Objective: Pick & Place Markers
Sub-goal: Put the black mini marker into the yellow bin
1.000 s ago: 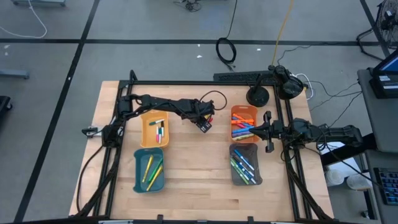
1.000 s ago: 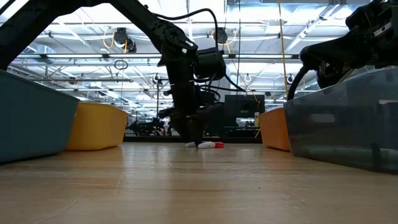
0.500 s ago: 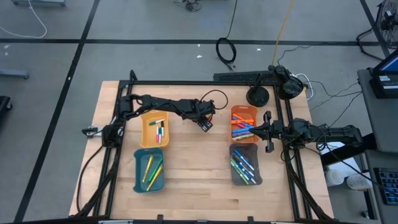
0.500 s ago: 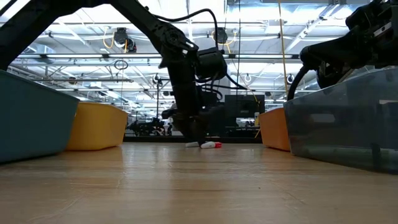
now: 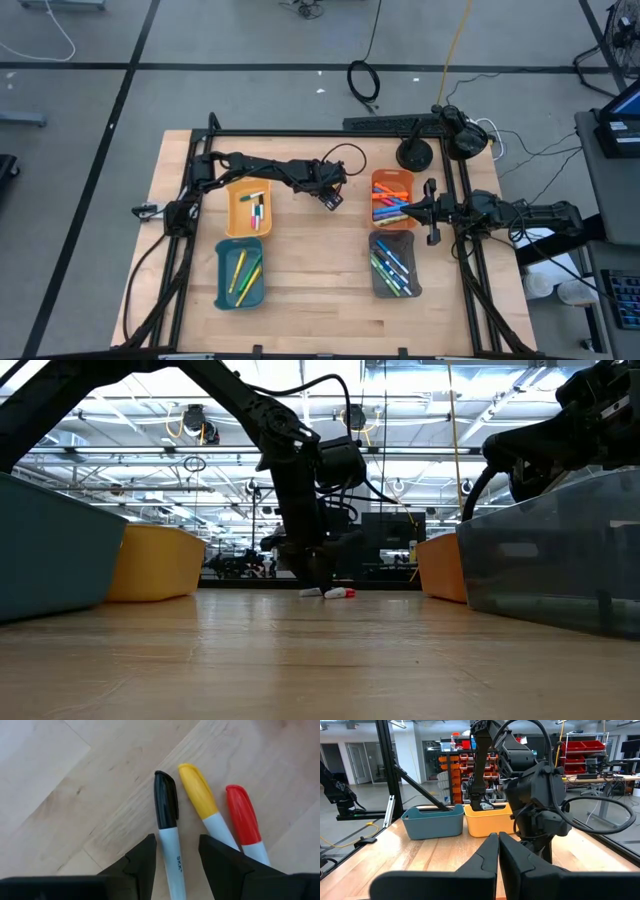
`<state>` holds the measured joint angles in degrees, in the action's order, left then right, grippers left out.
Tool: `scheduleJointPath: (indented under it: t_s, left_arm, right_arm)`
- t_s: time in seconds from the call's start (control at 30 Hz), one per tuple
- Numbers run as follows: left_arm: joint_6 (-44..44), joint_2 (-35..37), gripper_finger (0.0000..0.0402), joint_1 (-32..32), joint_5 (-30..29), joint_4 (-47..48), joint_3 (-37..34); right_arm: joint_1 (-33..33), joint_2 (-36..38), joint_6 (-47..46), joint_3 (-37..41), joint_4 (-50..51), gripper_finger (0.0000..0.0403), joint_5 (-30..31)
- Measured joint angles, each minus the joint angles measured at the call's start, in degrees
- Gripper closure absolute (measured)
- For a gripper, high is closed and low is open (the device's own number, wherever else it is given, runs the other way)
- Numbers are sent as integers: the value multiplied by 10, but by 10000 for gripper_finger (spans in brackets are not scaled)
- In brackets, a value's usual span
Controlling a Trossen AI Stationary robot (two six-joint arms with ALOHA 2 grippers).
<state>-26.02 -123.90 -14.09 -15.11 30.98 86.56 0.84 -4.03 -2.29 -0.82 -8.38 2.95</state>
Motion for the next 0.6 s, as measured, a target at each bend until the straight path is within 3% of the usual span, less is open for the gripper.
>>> scheduleJointPath:
  t_s: [0.6]
  left_arm:
    - [0,0,245,0,0,4,0]
  right_arm:
    - [0,0,0,0,0,399,0]
